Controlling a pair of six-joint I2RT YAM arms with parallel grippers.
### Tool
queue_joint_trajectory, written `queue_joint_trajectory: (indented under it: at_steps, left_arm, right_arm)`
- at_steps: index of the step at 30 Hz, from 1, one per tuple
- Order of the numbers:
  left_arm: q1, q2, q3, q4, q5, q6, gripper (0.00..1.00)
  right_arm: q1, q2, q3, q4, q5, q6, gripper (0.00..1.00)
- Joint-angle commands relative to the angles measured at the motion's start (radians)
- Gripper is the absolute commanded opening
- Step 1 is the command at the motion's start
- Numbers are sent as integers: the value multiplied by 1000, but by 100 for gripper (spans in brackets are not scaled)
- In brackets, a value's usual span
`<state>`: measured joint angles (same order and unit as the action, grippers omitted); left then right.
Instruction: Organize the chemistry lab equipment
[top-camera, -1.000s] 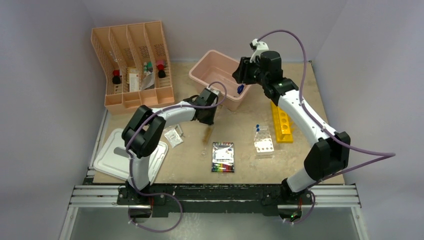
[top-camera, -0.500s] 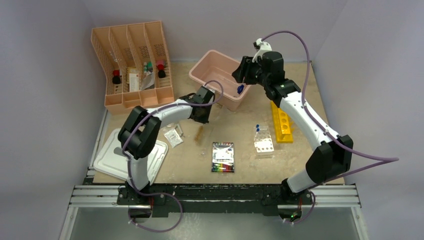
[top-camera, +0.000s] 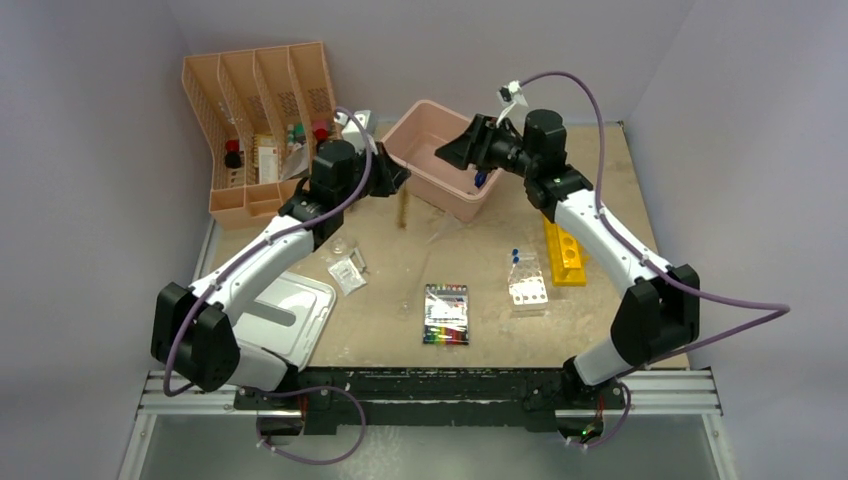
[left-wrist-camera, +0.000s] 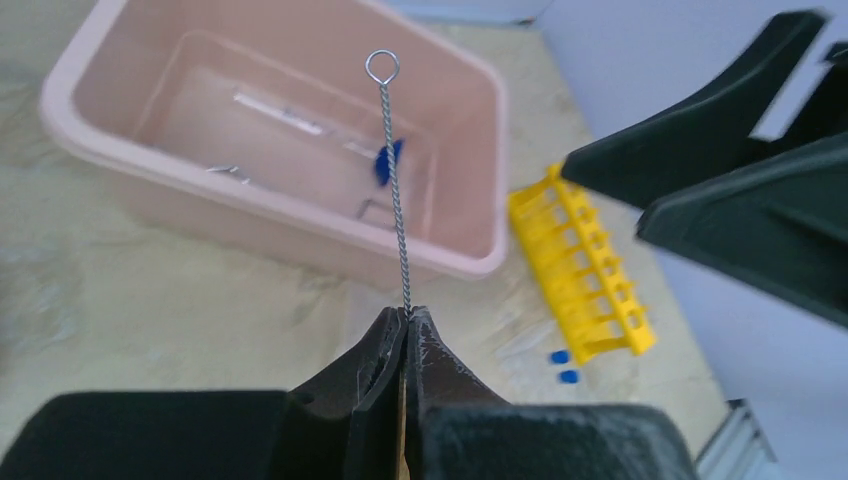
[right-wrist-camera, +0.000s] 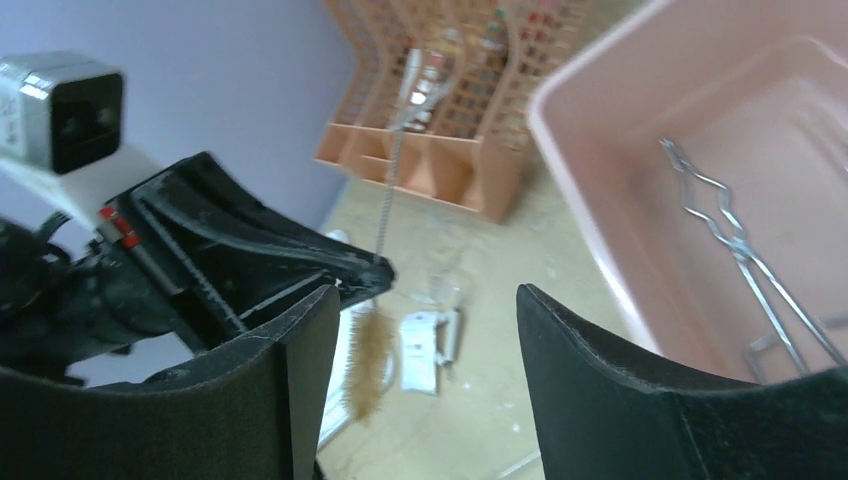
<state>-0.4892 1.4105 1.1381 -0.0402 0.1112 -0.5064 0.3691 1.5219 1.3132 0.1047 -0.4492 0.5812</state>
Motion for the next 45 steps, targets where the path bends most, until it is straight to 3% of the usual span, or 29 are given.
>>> queue_joint_trajectory:
  at_steps: [1, 6, 11, 19, 24, 25, 26, 28, 32, 35, 41, 45]
  left_arm:
    - [-1, 0, -7, 275, 92, -234, 0]
    - [-2, 45, 20, 345, 115, -330, 0]
    - [-2, 61, 22, 372, 144, -351, 0]
    - [-2, 72, 16, 392, 156, -353, 0]
    - [-2, 81, 27, 378, 136, -351, 0]
    - [0, 84, 33, 370, 129, -352, 2]
    - [0, 87, 38, 358, 120, -349, 12]
    - [4, 86, 53, 313, 88, -333, 31]
    - [27, 71, 64, 227, 63, -318, 49]
    - [52, 43, 62, 217, 95, -324, 52]
    - [58, 8, 54, 115, 15, -250, 53]
    - [58, 12, 38, 100, -4, -238, 53]
  right_arm:
    - [25, 33, 25, 240, -177, 125, 68]
    - [34, 82, 69, 295, -167, 203, 67]
    - [37, 135, 99, 264, -91, 210, 58]
    - [38, 198, 145, 286, -73, 235, 30]
    - [37, 217, 162, 320, -126, 257, 6]
    - [37, 220, 168, 314, -135, 251, 2]
    - [36, 221, 174, 299, -142, 239, 0]
    - [31, 221, 195, 257, -128, 183, 0]
    - [22, 227, 276, 121, -79, -51, 0]
    - [10, 243, 343, 37, -75, -207, 0]
    - [7, 304, 427, -93, 29, -474, 0]
    - [7, 404, 481, -181, 19, -615, 0]
